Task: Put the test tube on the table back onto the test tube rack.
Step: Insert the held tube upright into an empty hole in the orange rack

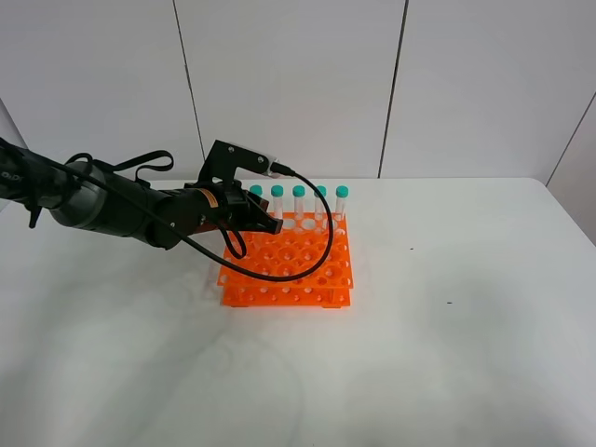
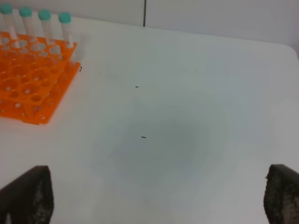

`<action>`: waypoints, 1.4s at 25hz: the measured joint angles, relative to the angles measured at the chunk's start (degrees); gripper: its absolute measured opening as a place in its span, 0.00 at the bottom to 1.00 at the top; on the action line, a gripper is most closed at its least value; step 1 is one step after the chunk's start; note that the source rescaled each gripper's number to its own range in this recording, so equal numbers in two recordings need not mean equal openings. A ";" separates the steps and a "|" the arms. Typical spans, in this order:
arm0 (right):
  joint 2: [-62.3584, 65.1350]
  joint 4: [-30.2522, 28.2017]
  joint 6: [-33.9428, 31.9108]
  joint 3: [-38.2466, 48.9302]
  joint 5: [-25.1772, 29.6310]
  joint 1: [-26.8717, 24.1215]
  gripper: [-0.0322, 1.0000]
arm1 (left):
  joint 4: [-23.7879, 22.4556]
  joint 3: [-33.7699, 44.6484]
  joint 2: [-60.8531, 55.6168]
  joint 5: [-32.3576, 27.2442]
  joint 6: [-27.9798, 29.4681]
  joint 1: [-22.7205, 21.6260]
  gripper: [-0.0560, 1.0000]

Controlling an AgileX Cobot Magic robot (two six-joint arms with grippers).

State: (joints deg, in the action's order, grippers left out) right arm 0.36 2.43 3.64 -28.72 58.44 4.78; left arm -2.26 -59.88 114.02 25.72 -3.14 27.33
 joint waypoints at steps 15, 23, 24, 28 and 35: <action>0.00 0.00 0.00 0.00 0.00 0.00 1.00 | 0.00 -0.09 0.81 0.35 6.72 -0.34 0.05; 0.00 0.00 0.00 0.00 0.00 0.00 1.00 | 0.00 -0.09 0.81 0.33 6.77 -0.34 0.05; 0.00 0.00 0.00 0.00 0.00 0.00 1.00 | 0.00 -0.09 0.81 0.33 6.77 -0.34 0.05; 0.00 0.00 0.00 0.00 0.00 0.00 1.00 | 0.00 -0.09 0.81 0.33 6.77 -0.34 0.15; 0.00 0.00 0.00 0.00 0.00 0.00 1.00 | 0.00 -0.09 -1.28 -1.03 6.79 -0.34 0.32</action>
State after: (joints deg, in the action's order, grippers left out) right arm 0.36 2.43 3.64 -28.72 58.44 4.78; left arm -2.26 -59.98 112.75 24.69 3.65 27.00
